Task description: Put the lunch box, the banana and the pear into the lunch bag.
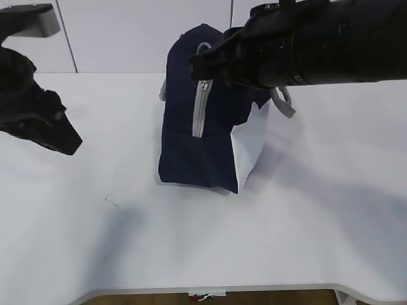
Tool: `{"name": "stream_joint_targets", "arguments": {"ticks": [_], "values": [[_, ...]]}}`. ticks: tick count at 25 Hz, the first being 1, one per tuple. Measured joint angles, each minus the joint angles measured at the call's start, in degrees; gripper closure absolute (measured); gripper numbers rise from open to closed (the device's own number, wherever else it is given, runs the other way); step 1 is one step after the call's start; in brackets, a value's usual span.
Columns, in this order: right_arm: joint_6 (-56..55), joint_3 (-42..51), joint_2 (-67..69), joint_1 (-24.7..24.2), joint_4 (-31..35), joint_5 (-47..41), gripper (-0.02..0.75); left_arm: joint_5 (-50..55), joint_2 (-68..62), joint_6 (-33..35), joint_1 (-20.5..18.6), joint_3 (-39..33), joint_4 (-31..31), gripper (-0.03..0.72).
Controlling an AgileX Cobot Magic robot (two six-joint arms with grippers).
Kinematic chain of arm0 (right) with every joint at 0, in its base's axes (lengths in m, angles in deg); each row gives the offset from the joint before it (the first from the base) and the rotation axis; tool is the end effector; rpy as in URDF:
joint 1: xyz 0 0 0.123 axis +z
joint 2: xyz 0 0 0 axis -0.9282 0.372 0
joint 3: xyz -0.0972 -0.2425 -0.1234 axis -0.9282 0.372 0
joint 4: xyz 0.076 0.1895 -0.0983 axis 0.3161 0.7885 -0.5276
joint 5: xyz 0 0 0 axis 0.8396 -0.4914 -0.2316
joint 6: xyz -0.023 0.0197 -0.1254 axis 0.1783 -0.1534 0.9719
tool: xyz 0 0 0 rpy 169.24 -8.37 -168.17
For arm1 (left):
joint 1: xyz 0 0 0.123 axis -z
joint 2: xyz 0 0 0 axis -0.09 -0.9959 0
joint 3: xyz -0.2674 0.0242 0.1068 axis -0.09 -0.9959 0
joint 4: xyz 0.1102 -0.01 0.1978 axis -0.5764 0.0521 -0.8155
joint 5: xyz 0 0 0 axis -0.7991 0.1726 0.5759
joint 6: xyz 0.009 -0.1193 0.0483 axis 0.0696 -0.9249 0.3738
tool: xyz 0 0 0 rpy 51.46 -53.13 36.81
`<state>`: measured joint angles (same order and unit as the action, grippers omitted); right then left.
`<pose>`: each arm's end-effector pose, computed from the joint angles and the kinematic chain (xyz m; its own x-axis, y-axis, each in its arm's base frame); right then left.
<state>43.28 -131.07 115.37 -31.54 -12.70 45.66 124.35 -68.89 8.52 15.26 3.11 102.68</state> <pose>0.2725 0.2038 0.3175 -0.4236 -0.1385 -0.8952 -0.5483 0.8258 0.1317 0.2473 -0.1288 0.2774 -0.8110 0.4160 -0.4113 0.5260 0.8263 -0.2014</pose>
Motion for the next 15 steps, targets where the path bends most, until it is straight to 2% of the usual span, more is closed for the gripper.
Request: {"name": "stream_joint_targets", "arguments": {"ticks": [5, 9, 15], "values": [[0.00, -1.42, 0.10, 0.00, -0.13, -0.31, 0.724, -12.79, 0.00, 8.46, 1.20, -5.82, 5.42, 0.449], [0.00, -2.49, 0.10, 0.00, -0.24, -0.53, 0.724, -21.46, -0.35, 13.32, 3.45, -6.34, 10.04, 0.448], [0.00, -2.98, 0.10, 0.00, 1.21, -0.67, 0.724, -26.97, -3.62, 17.58, 6.19, -6.34, 17.52, 0.436]]}}
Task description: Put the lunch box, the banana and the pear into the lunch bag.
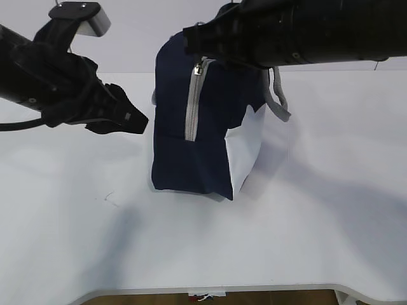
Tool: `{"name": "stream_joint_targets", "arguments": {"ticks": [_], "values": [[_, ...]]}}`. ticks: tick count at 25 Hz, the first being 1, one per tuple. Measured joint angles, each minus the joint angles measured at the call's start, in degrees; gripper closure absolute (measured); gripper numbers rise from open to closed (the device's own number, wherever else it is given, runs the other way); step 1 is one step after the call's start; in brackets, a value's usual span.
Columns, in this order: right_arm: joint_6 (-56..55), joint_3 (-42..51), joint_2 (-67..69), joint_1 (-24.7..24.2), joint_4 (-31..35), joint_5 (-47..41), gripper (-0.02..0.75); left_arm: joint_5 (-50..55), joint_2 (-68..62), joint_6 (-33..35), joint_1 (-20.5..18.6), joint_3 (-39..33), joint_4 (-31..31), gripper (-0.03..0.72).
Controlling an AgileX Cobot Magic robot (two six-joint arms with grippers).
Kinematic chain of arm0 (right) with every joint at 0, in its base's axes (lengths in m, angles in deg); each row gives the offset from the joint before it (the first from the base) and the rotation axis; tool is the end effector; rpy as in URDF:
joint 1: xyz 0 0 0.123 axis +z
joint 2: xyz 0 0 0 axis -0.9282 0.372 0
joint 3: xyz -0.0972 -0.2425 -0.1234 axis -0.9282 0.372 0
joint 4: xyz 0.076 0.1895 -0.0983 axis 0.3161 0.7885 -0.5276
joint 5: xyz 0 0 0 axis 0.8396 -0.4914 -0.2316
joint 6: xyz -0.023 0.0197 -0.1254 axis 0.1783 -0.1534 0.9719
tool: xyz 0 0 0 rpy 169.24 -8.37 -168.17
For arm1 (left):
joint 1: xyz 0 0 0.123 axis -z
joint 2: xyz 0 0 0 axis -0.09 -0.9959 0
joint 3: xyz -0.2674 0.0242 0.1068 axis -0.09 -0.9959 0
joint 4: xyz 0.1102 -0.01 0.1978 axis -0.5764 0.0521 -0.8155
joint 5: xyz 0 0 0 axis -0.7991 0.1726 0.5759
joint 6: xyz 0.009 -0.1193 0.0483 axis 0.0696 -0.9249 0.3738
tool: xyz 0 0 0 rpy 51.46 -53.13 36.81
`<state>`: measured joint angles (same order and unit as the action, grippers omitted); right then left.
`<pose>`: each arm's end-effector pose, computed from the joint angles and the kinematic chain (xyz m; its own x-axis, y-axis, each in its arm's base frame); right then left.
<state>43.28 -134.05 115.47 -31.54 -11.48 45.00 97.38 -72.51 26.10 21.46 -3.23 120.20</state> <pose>0.2756 0.2068 0.3334 -0.4072 -0.1007 -0.9078 -0.5471 0.8227 0.1542 0.2730 -0.1799 0.2631 -0.6269 0.3535 -0.6942 0.6342 0.7491 -0.1913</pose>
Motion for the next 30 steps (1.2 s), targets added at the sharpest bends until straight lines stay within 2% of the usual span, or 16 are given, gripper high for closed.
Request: {"name": "stream_joint_targets", "arguments": {"ticks": [7, 11, 17, 18, 24, 29, 30], "values": [[0.00, 0.00, 0.00, 0.00, 0.75, 0.00, 0.724, -0.27, -1.45, 3.16, 1.10, 0.00, 5.87, 0.279], [0.00, 0.00, 0.00, 0.00, 2.32, 0.00, 0.724, -0.27, -1.45, 4.32, 1.12, 0.00, 6.83, 0.260], [0.00, 0.00, 0.00, 0.00, 3.66, 0.00, 0.724, -1.35, -2.13, 11.27, 1.12, 0.00, 14.21, 0.272], [0.00, 0.00, 0.00, 0.00, 3.90, 0.00, 0.724, -1.57, -2.72, 12.50, 1.12, 0.00, 15.58, 0.256], [0.00, 0.00, 0.00, 0.00, 4.79, -0.22, 0.724, -1.80, -6.30, 16.55, 1.22, 0.11, 19.51, 0.370], [0.00, 0.00, 0.08, 0.00, 4.95, -0.36, 0.724, -1.80, -6.80, 17.01, 1.22, 0.23, 19.53, 0.609], [0.00, 0.00, 0.08, 0.00, 5.05, -0.36, 0.724, -1.68, -6.80, 17.01, 1.22, 0.23, 19.39, 0.629]]}}
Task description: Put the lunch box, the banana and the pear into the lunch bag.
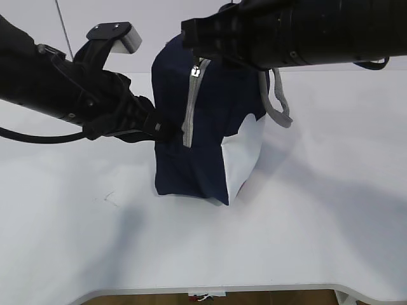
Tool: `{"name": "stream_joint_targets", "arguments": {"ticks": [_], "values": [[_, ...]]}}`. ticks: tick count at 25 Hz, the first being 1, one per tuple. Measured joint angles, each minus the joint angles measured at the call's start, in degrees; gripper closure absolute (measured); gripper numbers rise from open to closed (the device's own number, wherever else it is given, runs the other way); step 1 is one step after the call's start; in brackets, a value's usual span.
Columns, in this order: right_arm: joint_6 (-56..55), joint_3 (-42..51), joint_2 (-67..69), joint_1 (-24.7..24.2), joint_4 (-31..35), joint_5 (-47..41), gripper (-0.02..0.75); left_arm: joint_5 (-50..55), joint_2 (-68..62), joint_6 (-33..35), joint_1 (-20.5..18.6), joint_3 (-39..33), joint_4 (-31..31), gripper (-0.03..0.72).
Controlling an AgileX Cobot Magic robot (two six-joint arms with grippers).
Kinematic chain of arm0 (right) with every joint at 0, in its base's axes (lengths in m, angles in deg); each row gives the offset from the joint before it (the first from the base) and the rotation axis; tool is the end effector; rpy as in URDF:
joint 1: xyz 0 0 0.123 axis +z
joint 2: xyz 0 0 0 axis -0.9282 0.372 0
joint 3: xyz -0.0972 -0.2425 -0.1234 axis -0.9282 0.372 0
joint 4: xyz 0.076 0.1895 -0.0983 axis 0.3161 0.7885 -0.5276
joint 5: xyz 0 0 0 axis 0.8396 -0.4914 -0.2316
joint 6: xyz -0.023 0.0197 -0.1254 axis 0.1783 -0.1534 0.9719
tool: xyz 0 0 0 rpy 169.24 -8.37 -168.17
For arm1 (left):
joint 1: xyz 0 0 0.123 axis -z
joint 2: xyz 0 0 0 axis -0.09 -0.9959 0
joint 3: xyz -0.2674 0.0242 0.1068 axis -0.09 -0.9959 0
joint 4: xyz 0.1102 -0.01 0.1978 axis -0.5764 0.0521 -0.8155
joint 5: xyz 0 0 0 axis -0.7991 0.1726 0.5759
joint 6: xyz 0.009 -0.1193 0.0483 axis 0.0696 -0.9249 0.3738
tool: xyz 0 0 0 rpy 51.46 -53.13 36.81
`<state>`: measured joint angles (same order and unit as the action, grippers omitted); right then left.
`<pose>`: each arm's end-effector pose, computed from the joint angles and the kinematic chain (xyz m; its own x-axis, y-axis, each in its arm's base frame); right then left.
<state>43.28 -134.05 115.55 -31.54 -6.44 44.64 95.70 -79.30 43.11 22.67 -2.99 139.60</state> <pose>0.2744 0.2084 0.3324 -0.4600 -0.0345 -0.8872 -0.5199 0.8205 0.2377 0.2852 -0.2085 0.2397 -0.6331 0.3231 -0.7034 0.6698 0.6843 -0.2884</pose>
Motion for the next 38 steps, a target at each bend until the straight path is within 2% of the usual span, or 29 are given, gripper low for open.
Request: {"name": "stream_joint_targets", "arguments": {"ticks": [10, 15, 24, 29, 38], "values": [[0.00, 0.00, 0.00, -0.25, 0.12, 0.00, 0.724, 6.26, 1.04, 0.13, 0.00, 0.12, -10.75, 0.652], [0.00, -0.10, 0.00, -2.21, 0.12, 0.57, 0.724, 9.63, 2.84, 0.13, 0.00, 0.12, -14.73, 0.653], [0.00, -0.14, 0.63, -7.63, 0.15, 1.47, 0.724, 15.96, 4.81, 0.13, 0.00, 0.12, -18.42, 0.654], [0.00, -0.90, 3.11, -8.00, 0.24, 1.70, 0.724, 19.49, 6.80, -0.23, 0.00, 0.12, -21.69, 0.654], [0.00, -7.22, 9.04, -8.00, -1.26, 1.71, 0.724, 24.92, 10.62, -6.56, 0.00, 0.12, -30.70, 0.654]]}}
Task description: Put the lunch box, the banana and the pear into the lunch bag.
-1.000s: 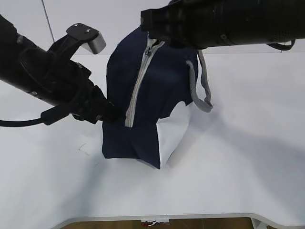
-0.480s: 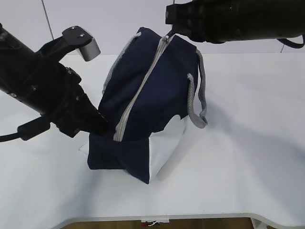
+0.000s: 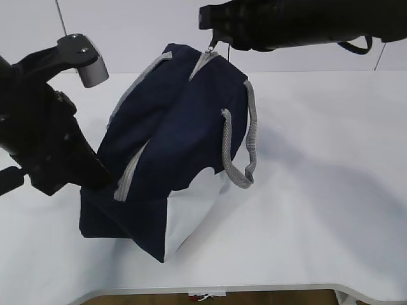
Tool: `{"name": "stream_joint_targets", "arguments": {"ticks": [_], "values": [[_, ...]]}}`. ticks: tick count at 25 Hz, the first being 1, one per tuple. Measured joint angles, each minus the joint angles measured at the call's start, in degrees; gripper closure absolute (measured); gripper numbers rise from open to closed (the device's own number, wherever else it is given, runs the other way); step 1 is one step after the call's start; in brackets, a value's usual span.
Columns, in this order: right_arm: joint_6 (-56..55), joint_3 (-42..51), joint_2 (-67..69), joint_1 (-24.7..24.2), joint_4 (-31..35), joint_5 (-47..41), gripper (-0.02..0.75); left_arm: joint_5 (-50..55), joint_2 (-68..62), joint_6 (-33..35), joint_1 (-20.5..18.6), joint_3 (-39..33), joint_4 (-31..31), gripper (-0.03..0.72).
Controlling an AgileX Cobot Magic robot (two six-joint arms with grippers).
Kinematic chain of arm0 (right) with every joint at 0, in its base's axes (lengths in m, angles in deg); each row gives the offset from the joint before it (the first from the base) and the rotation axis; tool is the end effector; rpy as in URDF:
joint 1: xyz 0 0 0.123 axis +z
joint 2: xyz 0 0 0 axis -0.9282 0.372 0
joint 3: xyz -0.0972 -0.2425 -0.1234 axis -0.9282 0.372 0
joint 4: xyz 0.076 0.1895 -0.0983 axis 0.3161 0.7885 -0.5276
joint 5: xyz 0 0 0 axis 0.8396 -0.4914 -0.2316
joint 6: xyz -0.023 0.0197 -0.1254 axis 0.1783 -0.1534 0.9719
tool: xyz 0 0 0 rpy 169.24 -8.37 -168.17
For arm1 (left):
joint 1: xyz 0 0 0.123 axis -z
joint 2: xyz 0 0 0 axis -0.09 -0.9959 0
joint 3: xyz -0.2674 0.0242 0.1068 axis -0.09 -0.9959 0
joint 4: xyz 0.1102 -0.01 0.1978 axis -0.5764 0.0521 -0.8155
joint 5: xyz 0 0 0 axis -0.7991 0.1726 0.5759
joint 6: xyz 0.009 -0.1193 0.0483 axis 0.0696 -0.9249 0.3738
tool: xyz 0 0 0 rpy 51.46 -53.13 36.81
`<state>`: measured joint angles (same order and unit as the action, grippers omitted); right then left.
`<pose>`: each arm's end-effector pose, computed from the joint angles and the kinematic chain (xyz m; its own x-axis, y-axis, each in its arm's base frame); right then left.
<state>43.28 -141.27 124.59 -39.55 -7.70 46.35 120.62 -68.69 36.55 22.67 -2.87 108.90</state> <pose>0.3401 0.1884 0.3211 -0.4526 0.0110 -0.8917 -0.4033 0.8893 0.2157 0.2184 -0.1644 0.2568 -0.4446 0.7571 -0.4787 0.8823 0.4622 -0.0885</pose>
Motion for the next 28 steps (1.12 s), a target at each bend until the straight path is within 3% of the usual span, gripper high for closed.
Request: {"name": "stream_joint_targets", "arguments": {"ticks": [13, 24, 28], "values": [[0.00, -9.01, 9.67, -1.98, -4.96, -1.45, 0.724, 2.85, 2.80, -2.85, -0.22, 0.00, -2.43, 0.655], [0.00, -13.25, 12.33, -4.40, -3.43, -6.77, 0.724, 2.53, 2.80, -3.22, -0.22, 0.00, -2.31, 0.655], [0.00, -17.05, 12.35, -4.07, -1.29, -12.88, 0.724, 2.45, 2.80, -7.16, -0.22, 0.00, -2.31, 0.642]]}}
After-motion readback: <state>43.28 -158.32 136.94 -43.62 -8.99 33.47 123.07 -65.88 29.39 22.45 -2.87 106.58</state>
